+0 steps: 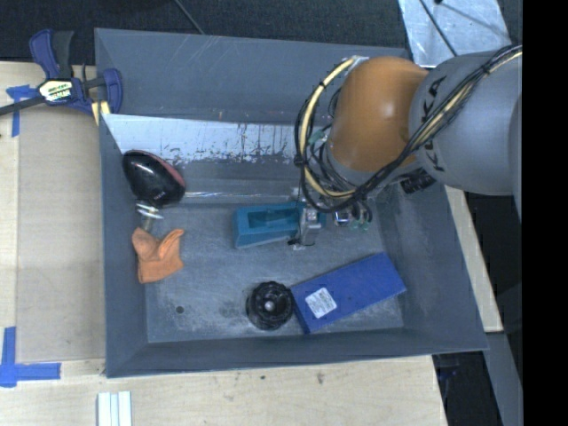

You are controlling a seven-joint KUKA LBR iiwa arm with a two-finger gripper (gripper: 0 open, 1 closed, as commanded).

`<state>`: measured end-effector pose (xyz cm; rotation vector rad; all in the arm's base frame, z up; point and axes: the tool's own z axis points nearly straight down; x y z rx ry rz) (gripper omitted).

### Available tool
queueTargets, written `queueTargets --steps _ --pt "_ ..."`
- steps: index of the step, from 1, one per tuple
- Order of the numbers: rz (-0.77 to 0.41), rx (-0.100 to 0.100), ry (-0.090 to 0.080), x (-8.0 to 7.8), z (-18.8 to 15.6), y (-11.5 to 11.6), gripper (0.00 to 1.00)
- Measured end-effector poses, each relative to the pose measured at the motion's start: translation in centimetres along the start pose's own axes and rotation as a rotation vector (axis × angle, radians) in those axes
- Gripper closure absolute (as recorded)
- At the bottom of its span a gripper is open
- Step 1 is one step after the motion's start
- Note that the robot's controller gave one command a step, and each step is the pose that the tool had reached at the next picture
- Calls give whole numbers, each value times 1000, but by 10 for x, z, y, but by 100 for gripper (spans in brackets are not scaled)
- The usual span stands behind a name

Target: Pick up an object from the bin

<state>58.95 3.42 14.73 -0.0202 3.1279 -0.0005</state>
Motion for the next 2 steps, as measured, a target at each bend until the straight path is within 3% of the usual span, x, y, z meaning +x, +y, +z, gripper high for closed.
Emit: queueTargets --steps 1,2 --pt "18 0 7 1 18 1 100" --pt "-33 -2 19 -8 29 -25 100"
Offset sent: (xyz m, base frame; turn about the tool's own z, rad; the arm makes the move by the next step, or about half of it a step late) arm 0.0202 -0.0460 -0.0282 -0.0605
